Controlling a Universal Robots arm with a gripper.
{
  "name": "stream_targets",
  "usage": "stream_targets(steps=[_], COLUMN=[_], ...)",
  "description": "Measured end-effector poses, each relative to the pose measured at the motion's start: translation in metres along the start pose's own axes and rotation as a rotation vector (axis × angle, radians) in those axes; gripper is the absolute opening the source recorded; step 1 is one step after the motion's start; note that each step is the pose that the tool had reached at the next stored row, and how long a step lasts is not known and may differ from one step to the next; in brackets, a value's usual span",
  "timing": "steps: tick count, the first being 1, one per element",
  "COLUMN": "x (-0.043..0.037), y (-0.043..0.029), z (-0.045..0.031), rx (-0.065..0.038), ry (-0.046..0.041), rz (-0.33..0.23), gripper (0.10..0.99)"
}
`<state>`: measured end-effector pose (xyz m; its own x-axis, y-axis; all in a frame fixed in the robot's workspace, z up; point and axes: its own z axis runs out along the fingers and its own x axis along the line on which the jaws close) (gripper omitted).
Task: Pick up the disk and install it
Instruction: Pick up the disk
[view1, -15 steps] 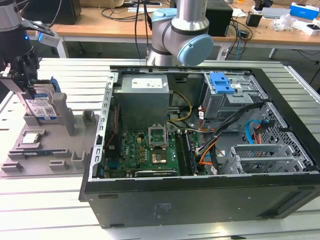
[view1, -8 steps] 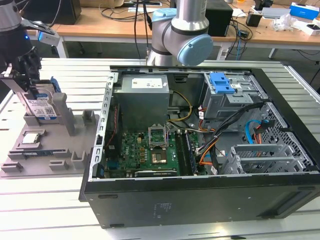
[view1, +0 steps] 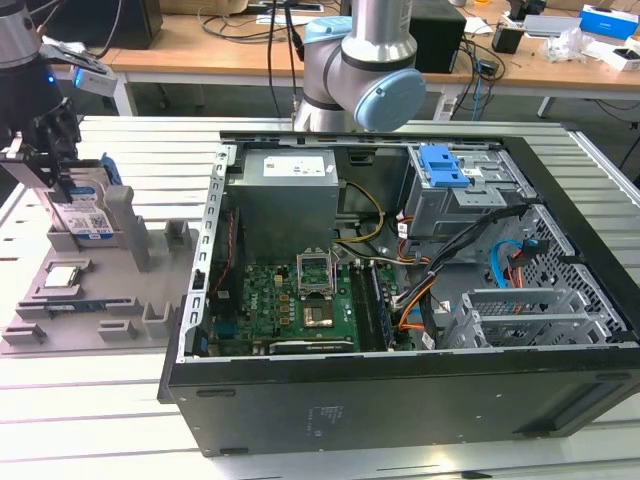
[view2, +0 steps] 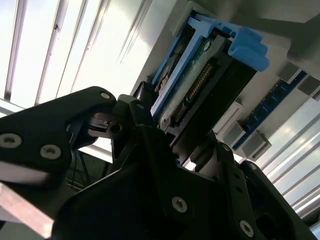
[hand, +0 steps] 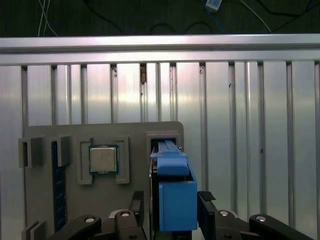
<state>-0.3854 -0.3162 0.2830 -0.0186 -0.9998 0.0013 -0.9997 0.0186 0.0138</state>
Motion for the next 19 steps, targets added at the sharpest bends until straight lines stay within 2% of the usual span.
stream_targets(steps=[1, 3, 19], x=[0.0000, 0.0000, -0.0001], y=[0.0000, 0.0000, -0.0002], z=[0.0001, 0.0002, -0.0009], rx=[0.000, 0.000, 0.000], ry=[-0.0001, -0.0001, 0.0000], rz=[0.000, 0.000, 0.000], gripper=[0.541, 0.361, 0.361])
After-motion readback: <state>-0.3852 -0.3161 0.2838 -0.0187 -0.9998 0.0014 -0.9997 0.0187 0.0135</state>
